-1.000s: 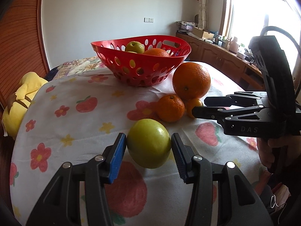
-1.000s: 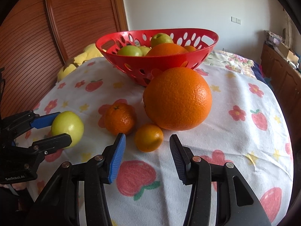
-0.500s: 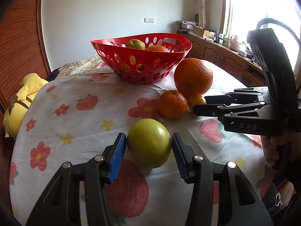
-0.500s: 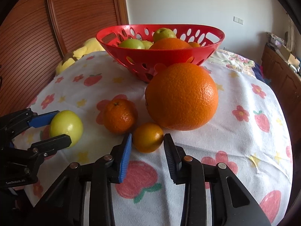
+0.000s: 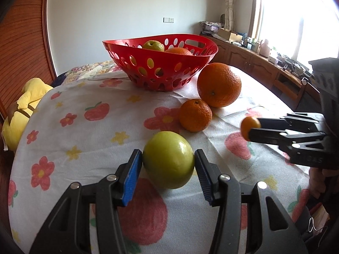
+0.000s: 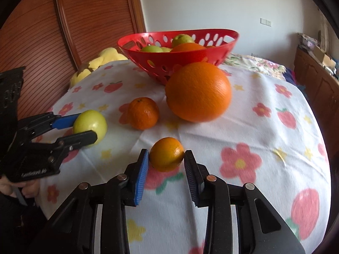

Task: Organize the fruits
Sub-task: 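Lift and carry both fruits toward the red basket with both tools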

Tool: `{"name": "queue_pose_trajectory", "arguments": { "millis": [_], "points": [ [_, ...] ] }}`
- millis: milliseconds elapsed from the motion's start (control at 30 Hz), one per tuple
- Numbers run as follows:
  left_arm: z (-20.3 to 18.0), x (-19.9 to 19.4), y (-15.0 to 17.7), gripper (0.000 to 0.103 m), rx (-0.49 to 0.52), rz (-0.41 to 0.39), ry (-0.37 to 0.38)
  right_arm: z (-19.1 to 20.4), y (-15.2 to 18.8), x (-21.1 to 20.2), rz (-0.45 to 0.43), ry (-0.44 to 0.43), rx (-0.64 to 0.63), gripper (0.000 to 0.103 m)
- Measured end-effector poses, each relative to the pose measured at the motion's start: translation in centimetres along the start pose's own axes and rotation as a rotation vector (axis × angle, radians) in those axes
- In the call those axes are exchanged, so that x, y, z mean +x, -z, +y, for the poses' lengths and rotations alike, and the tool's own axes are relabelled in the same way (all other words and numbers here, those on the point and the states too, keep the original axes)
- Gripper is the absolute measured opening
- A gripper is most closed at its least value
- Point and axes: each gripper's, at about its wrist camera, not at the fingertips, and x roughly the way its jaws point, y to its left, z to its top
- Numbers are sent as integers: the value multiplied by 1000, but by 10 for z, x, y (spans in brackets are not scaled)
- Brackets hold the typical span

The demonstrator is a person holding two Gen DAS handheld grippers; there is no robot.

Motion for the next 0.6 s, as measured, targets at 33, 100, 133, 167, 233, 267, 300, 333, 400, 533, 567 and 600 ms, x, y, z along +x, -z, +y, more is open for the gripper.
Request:
{"name": "queue_pose_trajectory", "arguments": {
  "millis": [33,100,133,167,233,267,300,333,400,533,567,600],
  "points": [
    [0,0,0,51,0,0,1,-1,2,-3,-3,-2,7,34],
    [0,0,0,51,0,0,0,-4,7,-9,-11,-4,21,34],
    [0,1,0,51,1,1,0,-5,8,-11,-14,-3,26,34],
    [0,1,0,51,2,2,0,-6,11,-13,-17,-1,30,34],
    [1,2,0,51,4,4,0,-7,14,-15,-20,5,34,34],
    [1,2,0,52,4,5,0,-8,16,-16,-19,6,36,34],
    [1,2,0,52,4,6,1,-9,17,-16,-19,8,39,34],
    [1,3,0,52,4,8,2,-9,18,-15,-19,10,41,34],
    [1,3,0,53,3,11,3,-10,20,-15,-17,11,42,34],
    [0,2,1,50,11,5,4,-11,22,-14,-18,6,45,34],
    [0,2,0,49,12,5,5,-11,22,-13,-19,6,45,34],
    [0,2,0,49,11,4,6,-11,22,-13,-19,7,45,34]
  ]
}}
